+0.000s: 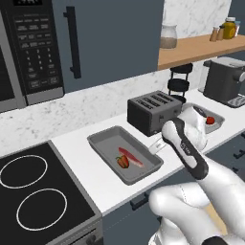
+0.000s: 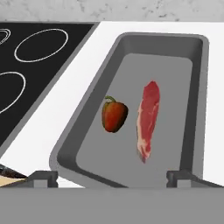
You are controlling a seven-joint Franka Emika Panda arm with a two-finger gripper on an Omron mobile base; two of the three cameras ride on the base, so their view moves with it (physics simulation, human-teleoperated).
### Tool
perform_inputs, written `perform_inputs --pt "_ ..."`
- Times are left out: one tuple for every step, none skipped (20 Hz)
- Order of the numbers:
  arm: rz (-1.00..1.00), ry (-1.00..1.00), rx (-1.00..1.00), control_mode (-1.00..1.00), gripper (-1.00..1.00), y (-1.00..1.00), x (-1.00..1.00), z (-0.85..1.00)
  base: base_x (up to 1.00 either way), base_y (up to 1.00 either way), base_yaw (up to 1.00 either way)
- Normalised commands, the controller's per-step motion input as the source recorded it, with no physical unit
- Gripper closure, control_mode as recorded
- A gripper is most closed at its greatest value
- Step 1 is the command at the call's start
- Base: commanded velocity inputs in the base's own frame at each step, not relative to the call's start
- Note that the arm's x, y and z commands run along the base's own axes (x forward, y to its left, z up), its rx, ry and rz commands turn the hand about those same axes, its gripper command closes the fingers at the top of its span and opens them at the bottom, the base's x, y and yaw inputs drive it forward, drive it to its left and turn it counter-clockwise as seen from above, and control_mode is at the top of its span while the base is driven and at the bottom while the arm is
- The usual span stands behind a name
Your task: Place one bell pepper and one steak in each tupperware on the nearby counter, to pack two identical lunches.
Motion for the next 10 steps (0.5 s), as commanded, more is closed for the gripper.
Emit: perform_inputs --pt "-0.03 -0.26 0.2 -1.0 -1.0 -0.78 -0.64 0.32 0.0 0.0 0.0" --pt "-0.07 -0.3 0.23 -1.0 -1.0 -0.71 -0.53 0.22 0.0 0.0 0.0" --pt "-0.07 -0.32 0.25 -1.0 -1.0 -0.63 -0.46 0.19 0.0 0.0 0.0" --pt "0.0 -0.09 0.19 -1.0 -1.0 -0.49 -0.27 0.0 0.0 0.0 0.0" --pt "0.0 -0.09 0.22 -1.0 -1.0 -0.55 -0.34 0.0 0.0 0.0 0.0" --pt "0.0 -0.1 0.23 -1.0 -1.0 -0.58 -0.38 0.0 0.0 0.0 0.0" --pt "0.0 -0.07 0.23 -1.0 -1.0 -0.63 -0.3 0.0 0.0 0.0 0.0" --pt "0.0 -0.04 0.23 -1.0 -1.0 -0.69 -0.22 0.0 0.0 0.0 0.0" --pt "0.0 -0.01 0.24 -1.0 -1.0 -0.7 -0.14 0.0 0.0 0.0 0.0" --pt "-0.01 0.0 0.25 -1.0 -1.0 -0.75 -0.01 0.0 0.0 0.0 0.0"
